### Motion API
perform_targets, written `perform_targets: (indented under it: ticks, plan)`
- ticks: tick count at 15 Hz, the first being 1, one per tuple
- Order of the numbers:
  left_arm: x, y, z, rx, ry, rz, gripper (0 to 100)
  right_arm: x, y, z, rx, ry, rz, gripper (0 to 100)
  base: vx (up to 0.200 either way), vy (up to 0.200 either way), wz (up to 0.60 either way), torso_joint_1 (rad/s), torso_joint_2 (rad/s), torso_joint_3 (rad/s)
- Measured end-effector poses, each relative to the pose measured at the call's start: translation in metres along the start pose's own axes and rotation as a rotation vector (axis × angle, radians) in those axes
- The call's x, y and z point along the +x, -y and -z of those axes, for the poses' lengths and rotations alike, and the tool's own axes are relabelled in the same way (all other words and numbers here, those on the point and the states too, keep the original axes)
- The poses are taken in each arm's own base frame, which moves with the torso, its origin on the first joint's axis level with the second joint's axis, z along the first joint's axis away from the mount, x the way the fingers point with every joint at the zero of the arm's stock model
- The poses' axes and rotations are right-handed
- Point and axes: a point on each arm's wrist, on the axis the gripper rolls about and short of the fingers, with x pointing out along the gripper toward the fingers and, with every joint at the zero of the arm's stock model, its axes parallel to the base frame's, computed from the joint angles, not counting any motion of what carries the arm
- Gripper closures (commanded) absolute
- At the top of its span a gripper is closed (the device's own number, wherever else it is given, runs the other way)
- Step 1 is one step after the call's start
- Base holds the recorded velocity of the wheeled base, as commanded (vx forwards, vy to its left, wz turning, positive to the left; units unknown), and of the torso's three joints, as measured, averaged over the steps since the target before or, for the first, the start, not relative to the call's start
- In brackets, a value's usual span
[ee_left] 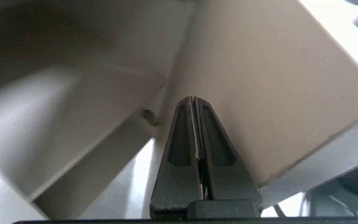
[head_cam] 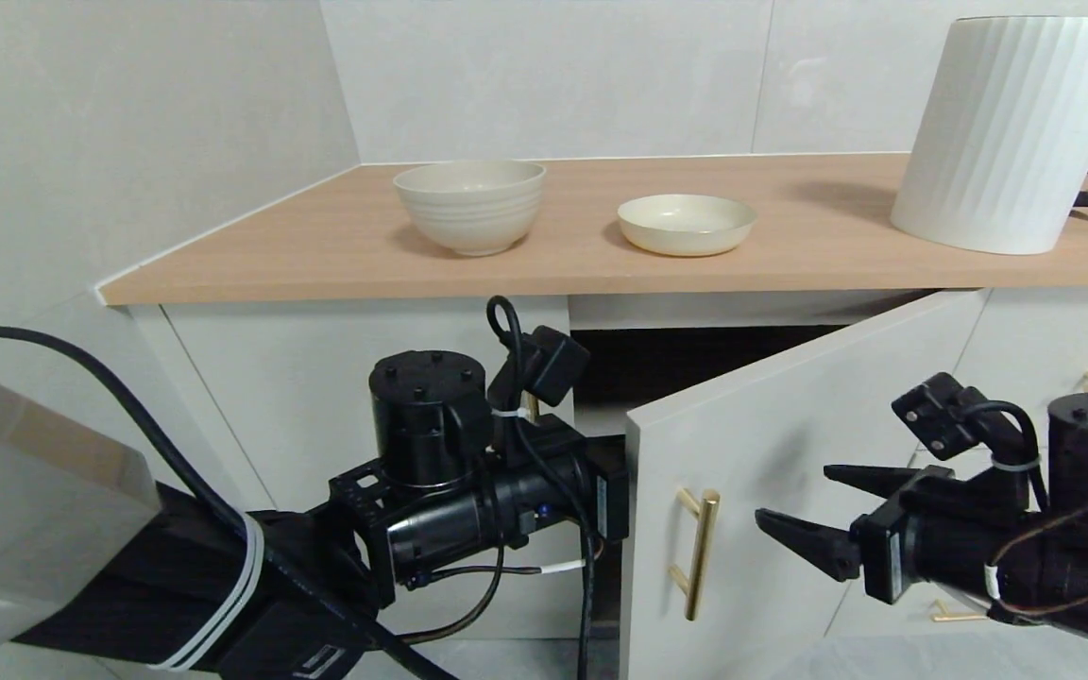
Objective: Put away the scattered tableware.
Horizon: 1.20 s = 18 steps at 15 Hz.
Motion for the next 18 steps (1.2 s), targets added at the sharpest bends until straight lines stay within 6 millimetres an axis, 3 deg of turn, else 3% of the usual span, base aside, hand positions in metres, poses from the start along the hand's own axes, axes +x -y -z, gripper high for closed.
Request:
perform_targets:
  ticks: [4, 7, 12, 18]
  plan:
    - [0.003, 0.011, 0.001, 0.007, 0.005, -0.008, 100, -0.034, -0.005, 0.01, -0.001, 0.014, -0.02, 0, 0.0, 0.0, 0.0, 0.0, 0.0, 0.0]
    - [0.004, 0.015, 0.002, 0.009, 0.003, -0.004, 100, -0.048, -0.006, 0.013, 0.001, 0.007, -0.027, 0, 0.0, 0.0, 0.0, 0.0, 0.0, 0.0]
    - [0.013, 0.013, 0.004, 0.009, 0.001, -0.007, 100, -0.057, -0.008, 0.011, -0.001, 0.031, -0.031, 0, -0.2, 0.0, 0.0, 0.004, 0.0, 0.001]
    - [0.044, 0.011, 0.005, 0.018, 0.024, -0.004, 100, -0.063, -0.009, 0.008, -0.005, 0.057, -0.038, 0, 0.0, 0.0, 0.0, 0.0, 0.0, 0.0]
